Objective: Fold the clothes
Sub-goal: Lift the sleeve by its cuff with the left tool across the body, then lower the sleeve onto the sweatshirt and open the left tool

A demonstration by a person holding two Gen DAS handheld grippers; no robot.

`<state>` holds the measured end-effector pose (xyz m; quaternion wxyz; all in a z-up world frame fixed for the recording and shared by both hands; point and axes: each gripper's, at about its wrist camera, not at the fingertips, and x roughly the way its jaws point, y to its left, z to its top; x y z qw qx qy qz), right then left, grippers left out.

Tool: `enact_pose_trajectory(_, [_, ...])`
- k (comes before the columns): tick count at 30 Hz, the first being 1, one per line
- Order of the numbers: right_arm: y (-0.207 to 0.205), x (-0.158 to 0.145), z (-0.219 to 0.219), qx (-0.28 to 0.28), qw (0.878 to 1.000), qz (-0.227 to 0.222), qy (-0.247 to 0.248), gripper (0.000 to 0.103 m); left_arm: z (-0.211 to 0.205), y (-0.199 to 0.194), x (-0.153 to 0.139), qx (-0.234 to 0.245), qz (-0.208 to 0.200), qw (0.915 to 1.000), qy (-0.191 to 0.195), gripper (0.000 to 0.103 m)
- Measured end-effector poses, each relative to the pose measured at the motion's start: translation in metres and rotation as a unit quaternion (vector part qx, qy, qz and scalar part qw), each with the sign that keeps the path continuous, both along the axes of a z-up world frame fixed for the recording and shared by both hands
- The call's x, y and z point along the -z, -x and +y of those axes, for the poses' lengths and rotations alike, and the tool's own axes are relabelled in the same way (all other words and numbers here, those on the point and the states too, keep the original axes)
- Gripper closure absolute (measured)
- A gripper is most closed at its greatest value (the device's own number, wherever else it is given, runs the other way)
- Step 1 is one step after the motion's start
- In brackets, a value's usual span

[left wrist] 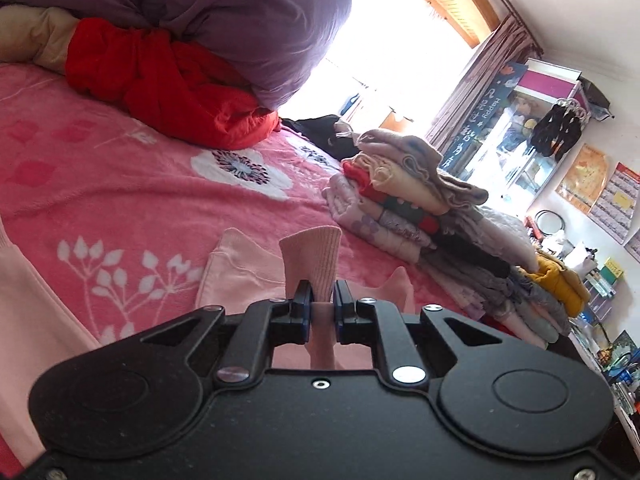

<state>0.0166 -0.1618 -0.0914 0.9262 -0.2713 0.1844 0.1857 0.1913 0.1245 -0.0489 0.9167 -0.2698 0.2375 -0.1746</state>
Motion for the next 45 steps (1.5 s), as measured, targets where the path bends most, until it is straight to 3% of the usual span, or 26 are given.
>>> enact_pose_trajectory(5, [0.003,0.003,-0.001,0.007,1.000,0.015,0.013,0.096,-0.007,-0.007,-0.002,0.012,-0.006,0.9998,-0.015,0.093])
enact_pose_trajectory(13, [0.006,0.005,0.002,0.004,1.000,0.012,0.024,0.095,0.006,-0.011,0.001,0.002,-0.010,0.9999,0.006,0.093])
enact_pose_trajectory(16, [0.006,0.004,0.002,-0.001,1.000,0.008,0.025,0.095,0.009,-0.006,-0.004,0.010,-0.028,0.9993,0.022,0.093])
enact_pose_trajectory(22, [0.002,0.010,0.002,-0.004,0.999,0.028,0.037,0.095,0.002,-0.017,0.025,0.002,0.069,0.9960,-0.056,0.093])
enact_pose_trajectory(25, [0.003,0.006,0.002,-0.006,0.999,0.030,0.039,0.095,-0.001,-0.016,0.024,-0.007,0.068,0.9938,-0.087,0.093])
enact_pose_trajectory(27, [0.004,0.004,0.001,-0.006,0.999,0.034,0.038,0.095,0.002,-0.016,0.026,-0.021,0.080,0.9917,-0.099,0.083])
enact_pose_trajectory(28, [0.005,0.003,0.001,-0.006,0.999,0.034,0.038,0.095,0.003,-0.016,0.026,-0.034,0.084,0.9900,-0.109,0.070])
enact_pose_trajectory(29, [0.006,0.002,0.000,-0.006,0.999,0.033,0.039,0.093,0.005,-0.015,0.027,-0.048,0.087,0.9879,-0.119,0.064])
enact_pose_trajectory(32, [0.011,-0.003,0.000,-0.010,0.999,0.022,0.041,0.087,0.010,-0.008,0.021,-0.092,0.074,0.9803,-0.158,0.064])
enact_pose_trajectory(34, [0.014,-0.006,0.001,-0.015,0.999,0.010,0.042,0.070,0.011,-0.003,0.014,-0.107,0.054,0.9790,-0.165,0.064])
enact_pose_trajectory(37, [0.016,-0.008,0.003,-0.028,0.999,-0.010,0.041,0.067,-0.001,-0.002,0.005,-0.081,0.033,0.9854,-0.146,0.064])
enact_pose_trajectory(40, [0.010,-0.006,0.007,-0.037,0.999,-0.019,0.035,0.067,-0.037,-0.013,-0.002,-0.012,0.031,0.9918,-0.123,0.061])
enact_pose_trajectory(45, [-0.006,0.000,0.007,-0.031,0.999,-0.011,0.026,0.068,-0.116,-0.054,-0.006,0.082,0.038,0.9865,-0.137,0.056])
